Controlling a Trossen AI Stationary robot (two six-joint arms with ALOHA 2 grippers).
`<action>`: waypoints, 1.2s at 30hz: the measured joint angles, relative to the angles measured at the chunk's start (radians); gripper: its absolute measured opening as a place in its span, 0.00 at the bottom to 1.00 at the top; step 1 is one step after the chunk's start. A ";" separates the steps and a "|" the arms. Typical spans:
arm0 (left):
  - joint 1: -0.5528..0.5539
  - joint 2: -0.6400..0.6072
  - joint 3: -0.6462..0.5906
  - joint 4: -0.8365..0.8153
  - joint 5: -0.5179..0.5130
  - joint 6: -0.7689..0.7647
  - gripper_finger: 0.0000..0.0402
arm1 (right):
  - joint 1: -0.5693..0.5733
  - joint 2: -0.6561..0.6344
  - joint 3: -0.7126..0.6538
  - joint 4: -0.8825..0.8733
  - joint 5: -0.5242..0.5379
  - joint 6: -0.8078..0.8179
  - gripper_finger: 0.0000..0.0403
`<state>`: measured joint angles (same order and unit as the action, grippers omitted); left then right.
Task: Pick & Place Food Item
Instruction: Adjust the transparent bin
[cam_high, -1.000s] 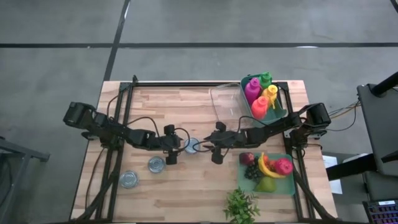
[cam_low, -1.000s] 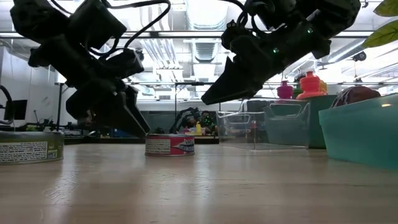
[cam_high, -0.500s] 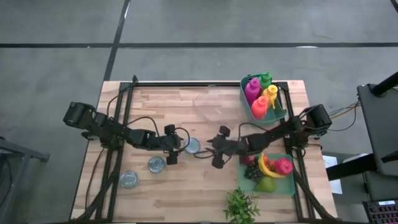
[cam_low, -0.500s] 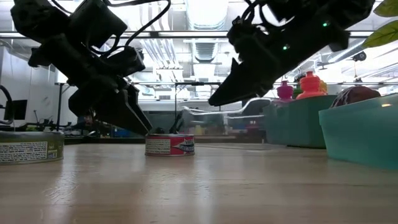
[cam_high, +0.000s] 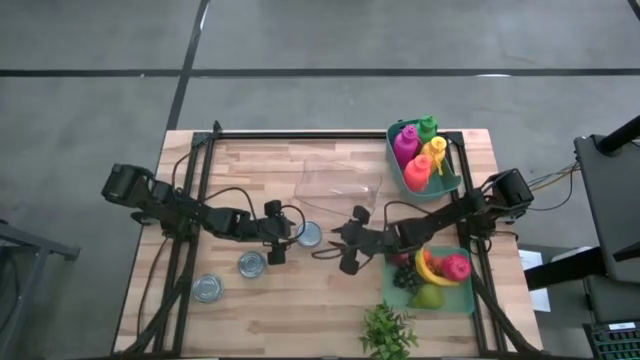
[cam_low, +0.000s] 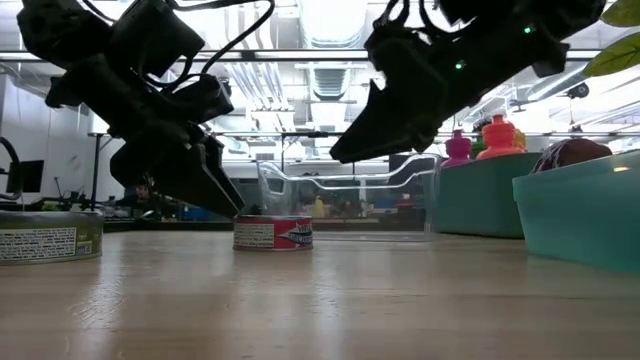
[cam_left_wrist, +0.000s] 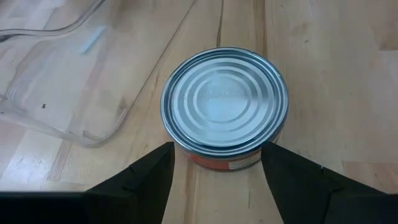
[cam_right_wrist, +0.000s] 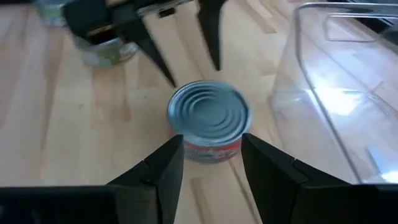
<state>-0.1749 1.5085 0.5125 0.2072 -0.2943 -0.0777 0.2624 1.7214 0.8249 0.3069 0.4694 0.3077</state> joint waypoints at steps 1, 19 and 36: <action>0.000 0.000 0.000 0.000 0.000 0.000 0.61 | -0.002 0.000 0.000 0.004 -0.003 0.013 0.39; 0.016 0.000 0.000 0.155 -0.402 0.134 0.61 | 0.015 -0.004 0.014 0.094 -0.027 -0.070 0.39; 0.200 0.000 0.000 0.260 -0.228 0.131 0.61 | 0.084 -0.007 0.215 -0.023 -0.068 -0.307 0.39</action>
<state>0.0247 1.5082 0.5121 0.4676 -0.5223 0.0529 0.3465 1.7142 1.0398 0.2841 0.4018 0.0010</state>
